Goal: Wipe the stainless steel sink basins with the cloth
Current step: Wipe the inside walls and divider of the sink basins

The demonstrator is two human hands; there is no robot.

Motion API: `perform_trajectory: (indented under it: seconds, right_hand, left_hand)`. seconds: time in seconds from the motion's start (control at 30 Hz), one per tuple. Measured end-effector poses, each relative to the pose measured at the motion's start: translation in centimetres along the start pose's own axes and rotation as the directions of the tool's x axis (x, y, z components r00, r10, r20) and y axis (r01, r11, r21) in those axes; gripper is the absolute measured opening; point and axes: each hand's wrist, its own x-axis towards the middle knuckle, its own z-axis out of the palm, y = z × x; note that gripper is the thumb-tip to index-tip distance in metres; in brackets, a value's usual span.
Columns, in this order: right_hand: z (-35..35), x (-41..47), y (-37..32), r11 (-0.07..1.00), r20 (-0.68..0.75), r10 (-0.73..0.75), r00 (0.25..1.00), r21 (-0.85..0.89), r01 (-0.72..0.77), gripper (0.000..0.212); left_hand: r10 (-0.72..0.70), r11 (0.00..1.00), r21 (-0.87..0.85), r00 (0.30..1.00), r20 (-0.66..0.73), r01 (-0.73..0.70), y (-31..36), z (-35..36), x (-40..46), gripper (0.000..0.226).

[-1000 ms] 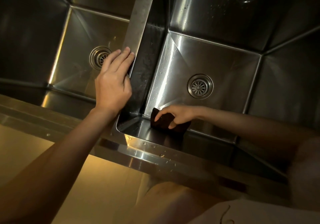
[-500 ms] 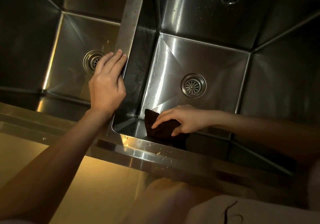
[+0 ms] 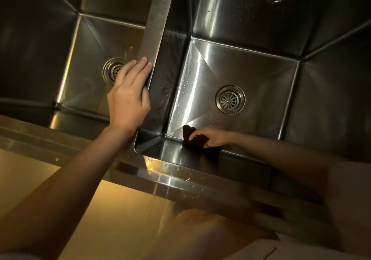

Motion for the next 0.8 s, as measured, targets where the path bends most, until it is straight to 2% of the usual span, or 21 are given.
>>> perform_trajectory:
  seconds: [0.17,0.33,0.47,0.63,0.8]
  right_hand:
    - [-2.5,-4.6,-2.5,0.996,0.020,-0.063,0.998,0.068,0.062,0.063]
    - [-5.4,-11.2,-6.2,0.965,-0.019,-0.198,0.980,0.169,0.198,0.061]
    - [-6.3,-14.6,-7.5,0.947,-0.055,-0.265,0.963,0.173,0.271,0.061]
    - [-5.3,-14.5,-6.0,0.950,-0.063,-0.228,0.972,0.205,0.236,0.062]
    - [-3.0,-9.1,-2.5,0.982,0.030,-0.109,0.994,0.158,0.103,0.062]
  left_hand:
    - [0.005,1.000,0.006,1.000,0.005,-0.005,-0.2,0.1,-0.1,0.050]
    - [0.004,1.000,0.008,1.000,0.020,-0.004,-0.2,0.0,-0.1,0.050]
    - [-0.008,1.000,0.003,0.999,0.035,0.008,-0.1,0.0,-0.2,0.050]
    - [-0.006,1.000,0.015,0.999,0.038,0.005,0.0,-0.1,-0.2,0.050]
    - [0.000,1.000,0.025,0.999,0.032,-0.001,0.0,-0.1,-0.2,0.050]
